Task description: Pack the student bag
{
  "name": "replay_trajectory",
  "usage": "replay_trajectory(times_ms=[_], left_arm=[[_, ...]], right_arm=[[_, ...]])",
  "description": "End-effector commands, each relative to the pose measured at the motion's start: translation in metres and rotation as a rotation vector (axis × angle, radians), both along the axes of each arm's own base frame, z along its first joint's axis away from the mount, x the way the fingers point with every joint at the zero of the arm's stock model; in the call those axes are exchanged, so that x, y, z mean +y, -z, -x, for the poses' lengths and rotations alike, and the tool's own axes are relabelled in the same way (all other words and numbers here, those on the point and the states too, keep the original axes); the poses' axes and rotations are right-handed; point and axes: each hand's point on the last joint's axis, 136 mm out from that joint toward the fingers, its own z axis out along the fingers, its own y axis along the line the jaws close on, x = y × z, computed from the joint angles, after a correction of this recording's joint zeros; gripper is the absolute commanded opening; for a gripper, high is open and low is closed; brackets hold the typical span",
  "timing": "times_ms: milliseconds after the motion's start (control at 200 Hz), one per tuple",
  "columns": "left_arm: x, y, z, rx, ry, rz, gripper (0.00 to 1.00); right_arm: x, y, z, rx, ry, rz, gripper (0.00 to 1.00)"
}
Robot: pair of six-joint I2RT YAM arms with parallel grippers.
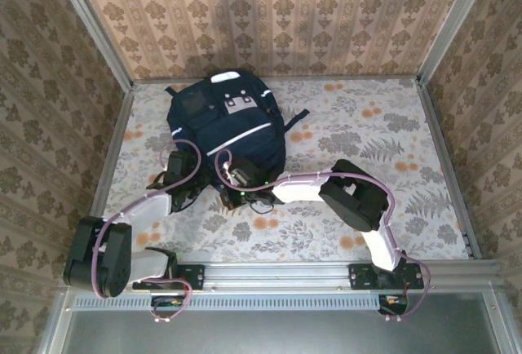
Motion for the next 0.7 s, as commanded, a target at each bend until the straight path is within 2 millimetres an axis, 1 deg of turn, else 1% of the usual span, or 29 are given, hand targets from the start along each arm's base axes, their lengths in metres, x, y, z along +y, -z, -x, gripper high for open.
replay_trajectory(times_ms=[0, 200, 350, 540, 695], left_arm=[[0.020, -0.005, -0.004, -0.014, -0.041, -0.074, 0.09], [0.024, -0.006, -0.003, -0.009, -0.050, -0.075, 0.09], [0.024, -0.011, -0.004, -0.012, -0.045, -0.081, 0.09], [0.028, -0.021, -0.003, -0.031, -0.049, -0.096, 0.09], [0.030, -0.024, -0.001, -0.036, -0.054, -0.103, 0.09]], right_arm=[[-0.036, 0.023, 0.008, 0.042, 0.013, 0.169, 0.00], [-0.054, 0.025, 0.012, 0.042, 0.012, 0.205, 0.00], [-0.064, 0.026, 0.015, 0.043, -0.002, 0.226, 0.00], [-0.078, 0.024, 0.013, 0.029, -0.015, 0.258, 0.00], [-0.087, 0.021, 0.010, 0.028, -0.011, 0.258, 0.00]])
